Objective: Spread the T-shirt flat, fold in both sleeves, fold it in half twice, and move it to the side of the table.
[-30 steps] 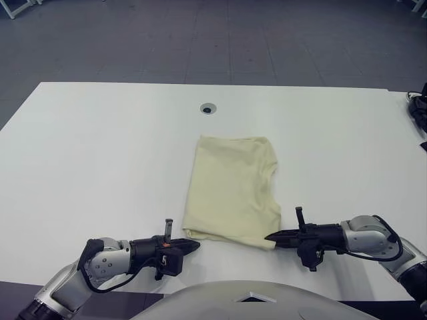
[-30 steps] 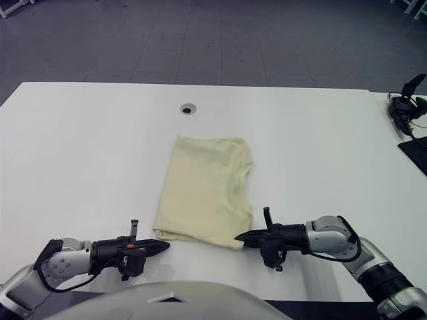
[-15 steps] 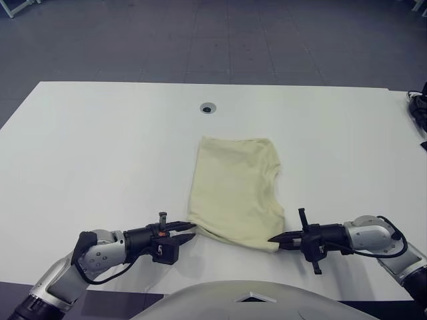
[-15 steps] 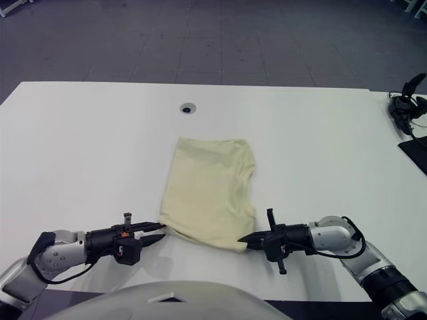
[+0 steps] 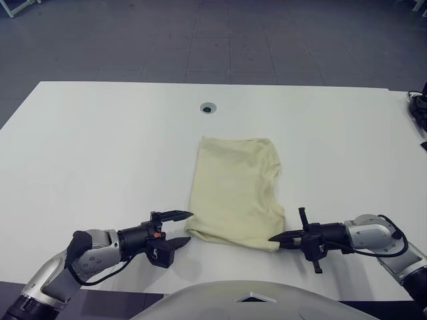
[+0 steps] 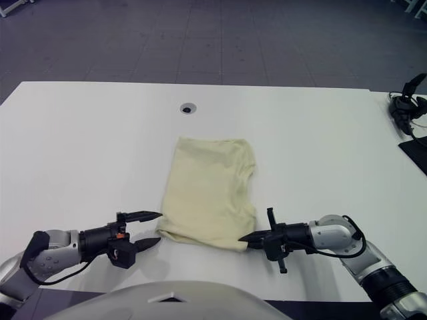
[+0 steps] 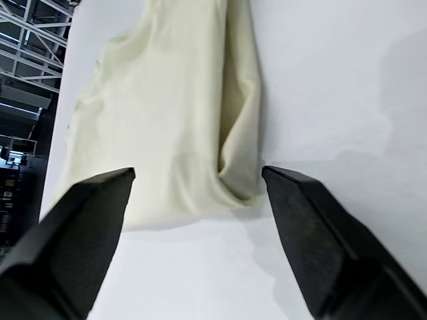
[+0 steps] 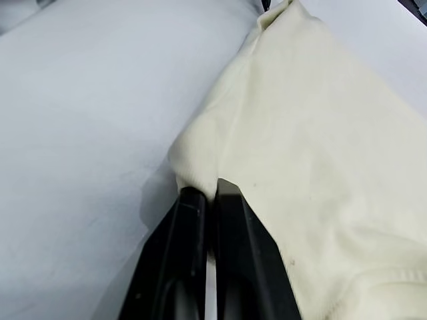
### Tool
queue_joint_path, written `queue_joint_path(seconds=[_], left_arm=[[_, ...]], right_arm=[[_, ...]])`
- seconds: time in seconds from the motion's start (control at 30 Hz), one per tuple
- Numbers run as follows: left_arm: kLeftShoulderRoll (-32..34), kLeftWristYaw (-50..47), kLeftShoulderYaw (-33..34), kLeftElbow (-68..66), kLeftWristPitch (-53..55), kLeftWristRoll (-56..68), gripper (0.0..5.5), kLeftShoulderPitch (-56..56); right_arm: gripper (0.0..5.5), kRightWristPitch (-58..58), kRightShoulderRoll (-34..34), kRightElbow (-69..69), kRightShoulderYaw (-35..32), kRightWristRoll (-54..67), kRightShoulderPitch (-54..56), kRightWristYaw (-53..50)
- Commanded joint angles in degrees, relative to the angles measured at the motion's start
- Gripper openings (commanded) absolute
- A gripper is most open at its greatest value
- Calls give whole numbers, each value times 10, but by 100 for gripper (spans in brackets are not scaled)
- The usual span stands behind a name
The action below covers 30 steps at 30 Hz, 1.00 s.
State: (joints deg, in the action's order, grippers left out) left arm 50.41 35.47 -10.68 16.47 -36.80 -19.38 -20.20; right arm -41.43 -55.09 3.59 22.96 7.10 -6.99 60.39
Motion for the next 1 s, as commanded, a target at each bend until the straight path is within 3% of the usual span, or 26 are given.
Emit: queue_joint_path(seconds=[0.03,0.2,1.0], left_arm=[[-10,-14,-5,-26,-15,-30,421,18],[-27,-19,-35,-55,-15,-65,500,35],[-13,5,-64,-71,-1,-40,84,18]], right_arm=[[0,13,3,8,-1,-18,-2,12],[0,9,5,13,-3,-21,3,17],[0,10,14,10,-7,-28,-3,12]])
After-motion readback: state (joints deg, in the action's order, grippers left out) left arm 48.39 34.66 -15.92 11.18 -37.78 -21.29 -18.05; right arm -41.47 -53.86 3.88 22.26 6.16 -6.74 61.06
